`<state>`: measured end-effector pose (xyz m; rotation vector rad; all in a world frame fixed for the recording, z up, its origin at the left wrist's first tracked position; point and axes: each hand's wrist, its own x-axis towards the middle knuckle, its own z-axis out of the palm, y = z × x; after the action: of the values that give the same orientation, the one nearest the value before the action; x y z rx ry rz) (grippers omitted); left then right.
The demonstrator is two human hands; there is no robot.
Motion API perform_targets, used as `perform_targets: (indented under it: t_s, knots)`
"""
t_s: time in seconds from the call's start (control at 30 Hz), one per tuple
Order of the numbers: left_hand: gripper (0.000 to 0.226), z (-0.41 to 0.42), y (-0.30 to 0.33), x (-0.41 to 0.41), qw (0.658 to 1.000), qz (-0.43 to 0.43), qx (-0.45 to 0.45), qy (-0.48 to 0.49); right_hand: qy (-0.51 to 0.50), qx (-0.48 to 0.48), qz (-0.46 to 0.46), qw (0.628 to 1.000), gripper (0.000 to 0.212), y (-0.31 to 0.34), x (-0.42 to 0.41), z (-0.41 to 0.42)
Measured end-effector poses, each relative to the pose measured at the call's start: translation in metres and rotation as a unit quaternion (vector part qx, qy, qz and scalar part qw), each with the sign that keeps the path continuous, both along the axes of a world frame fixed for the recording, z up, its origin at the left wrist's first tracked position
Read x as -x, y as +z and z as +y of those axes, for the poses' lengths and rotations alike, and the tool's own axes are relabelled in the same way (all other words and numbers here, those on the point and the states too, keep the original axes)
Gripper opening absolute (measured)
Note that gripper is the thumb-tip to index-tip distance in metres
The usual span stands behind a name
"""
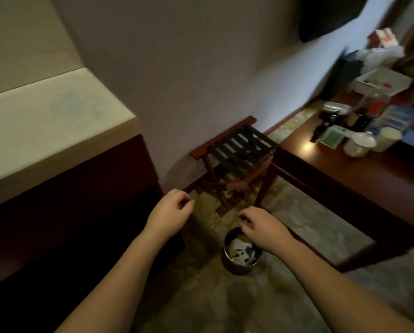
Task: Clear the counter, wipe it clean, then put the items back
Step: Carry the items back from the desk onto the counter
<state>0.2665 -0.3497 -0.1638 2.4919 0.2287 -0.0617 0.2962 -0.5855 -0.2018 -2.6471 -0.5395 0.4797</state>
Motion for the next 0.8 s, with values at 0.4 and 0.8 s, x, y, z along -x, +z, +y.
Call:
perform_targets:
  t_s: [0.4,0.8]
  knots:
    - [0.021,-0.175,-0.052,-0.090,0.974,0.060,-0.026,-0.217,-0.245,-0.019,0.066,0.967,0.030,-0.035,0.009,-0.182]
    - [0.021,-0.279,-0.062,-0.233,0.956,0.098,-0.042,-0.273,-0.421,-0.029,0.087,0.903,0.031,-0.027,-0.076,-0.277]
